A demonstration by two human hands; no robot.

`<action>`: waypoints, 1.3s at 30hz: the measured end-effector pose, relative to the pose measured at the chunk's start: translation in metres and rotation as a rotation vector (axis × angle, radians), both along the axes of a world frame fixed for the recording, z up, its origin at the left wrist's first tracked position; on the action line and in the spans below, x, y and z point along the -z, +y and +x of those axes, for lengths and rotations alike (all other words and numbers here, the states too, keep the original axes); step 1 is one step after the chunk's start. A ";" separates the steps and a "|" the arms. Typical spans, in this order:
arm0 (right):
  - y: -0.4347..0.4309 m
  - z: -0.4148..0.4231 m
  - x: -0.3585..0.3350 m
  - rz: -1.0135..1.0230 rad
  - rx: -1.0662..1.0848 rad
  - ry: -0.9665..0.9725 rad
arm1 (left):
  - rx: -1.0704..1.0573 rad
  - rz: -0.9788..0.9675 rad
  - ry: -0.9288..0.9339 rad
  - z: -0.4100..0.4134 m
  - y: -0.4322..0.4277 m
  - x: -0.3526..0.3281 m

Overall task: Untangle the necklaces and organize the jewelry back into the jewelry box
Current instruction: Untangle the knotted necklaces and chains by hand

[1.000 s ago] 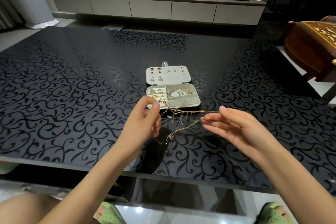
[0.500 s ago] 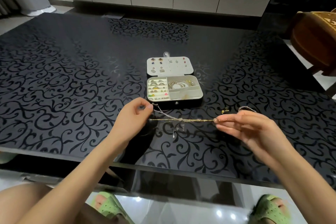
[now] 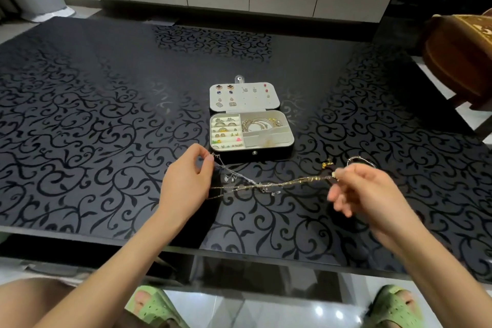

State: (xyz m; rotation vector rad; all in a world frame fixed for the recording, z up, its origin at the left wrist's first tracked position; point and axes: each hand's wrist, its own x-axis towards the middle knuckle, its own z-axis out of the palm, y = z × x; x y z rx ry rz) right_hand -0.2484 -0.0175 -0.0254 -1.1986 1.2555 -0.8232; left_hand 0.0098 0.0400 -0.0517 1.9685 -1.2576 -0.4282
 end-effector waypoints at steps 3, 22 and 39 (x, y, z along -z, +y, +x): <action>0.000 -0.006 0.007 -0.083 -0.096 0.435 | 0.031 -0.017 -0.004 0.000 -0.002 0.002; -0.003 0.084 0.012 -0.534 -0.534 0.615 | 0.408 -0.138 0.193 -0.010 0.000 -0.019; -0.015 0.040 -0.022 -0.040 -0.259 -0.032 | 0.151 0.125 -0.358 0.041 0.006 0.005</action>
